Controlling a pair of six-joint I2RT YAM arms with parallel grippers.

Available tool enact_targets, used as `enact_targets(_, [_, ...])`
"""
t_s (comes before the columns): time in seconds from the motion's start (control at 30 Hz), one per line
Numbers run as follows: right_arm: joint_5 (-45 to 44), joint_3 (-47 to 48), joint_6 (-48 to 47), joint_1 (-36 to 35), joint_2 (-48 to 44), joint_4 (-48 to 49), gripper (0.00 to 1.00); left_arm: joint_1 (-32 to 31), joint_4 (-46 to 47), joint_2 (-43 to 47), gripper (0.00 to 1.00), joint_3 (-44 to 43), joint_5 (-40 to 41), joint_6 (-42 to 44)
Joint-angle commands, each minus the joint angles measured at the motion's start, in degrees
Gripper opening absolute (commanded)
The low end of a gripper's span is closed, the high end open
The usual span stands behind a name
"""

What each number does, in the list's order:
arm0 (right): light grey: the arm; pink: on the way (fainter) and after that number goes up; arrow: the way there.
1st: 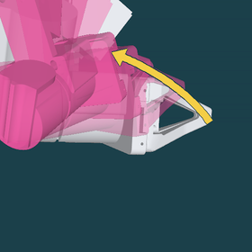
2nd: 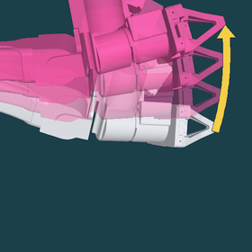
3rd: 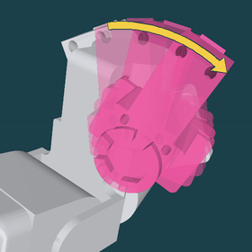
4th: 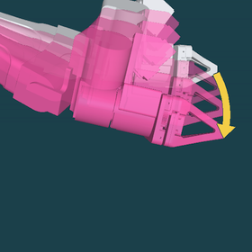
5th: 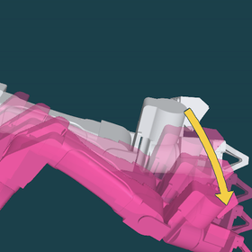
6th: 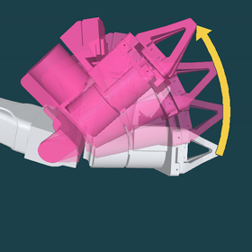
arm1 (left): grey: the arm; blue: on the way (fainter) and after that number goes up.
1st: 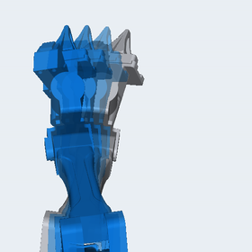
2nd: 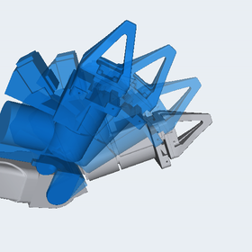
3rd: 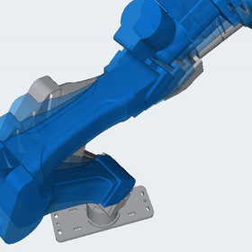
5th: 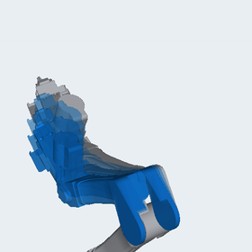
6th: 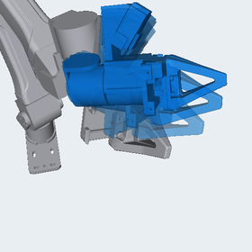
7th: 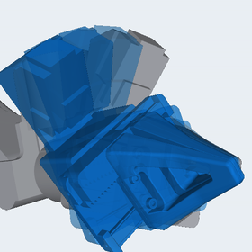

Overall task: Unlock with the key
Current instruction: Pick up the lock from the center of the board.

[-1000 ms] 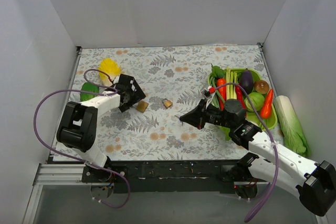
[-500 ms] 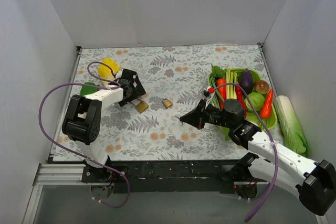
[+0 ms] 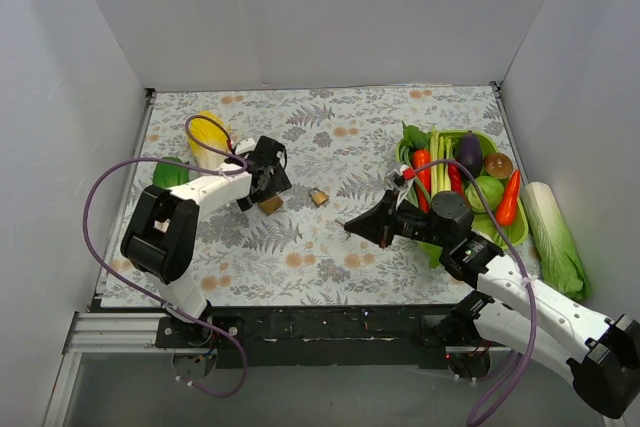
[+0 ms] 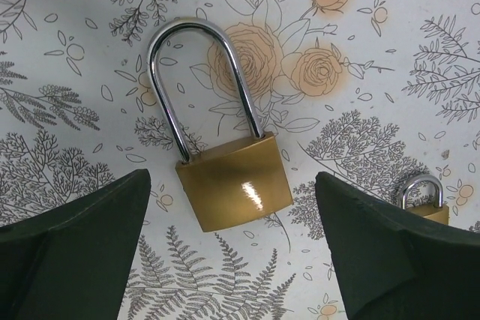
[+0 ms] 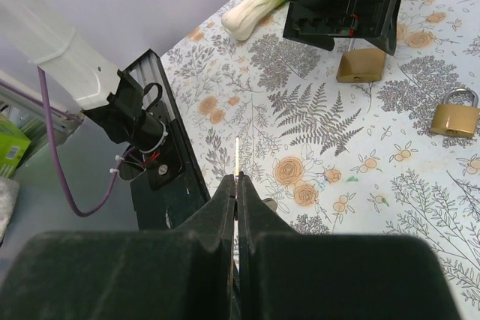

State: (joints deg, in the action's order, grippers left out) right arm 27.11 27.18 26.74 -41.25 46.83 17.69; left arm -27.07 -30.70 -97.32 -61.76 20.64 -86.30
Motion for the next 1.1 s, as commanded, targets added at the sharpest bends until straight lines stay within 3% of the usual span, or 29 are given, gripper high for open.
enact_targets(0.0, [0.57,-0.72,-0.02,0.12,-2.0,2.79,0.01,-1.32,-4.37,0.11,0.88,-2.4,3.52,-5.1])
enact_targets(0.57, [2.07,-1.78,0.94,0.04,-3.94,3.93,0.01,-1.32,-9.64,-5.07,0.75,-5.92,4.4,-12.93])
enact_targets(0.83, [1.63,-2.48,1.38,0.04,-5.17,3.75,0.01,-1.32,-6.31,-5.87,0.72,-3.29,2.65,-12.49])
enact_targets(1.07, [2.33,-2.57,2.35,0.12,-5.34,3.66,0.01,-1.85,-4.46,-6.66,0.49,-2.32,0.98,-10.64])
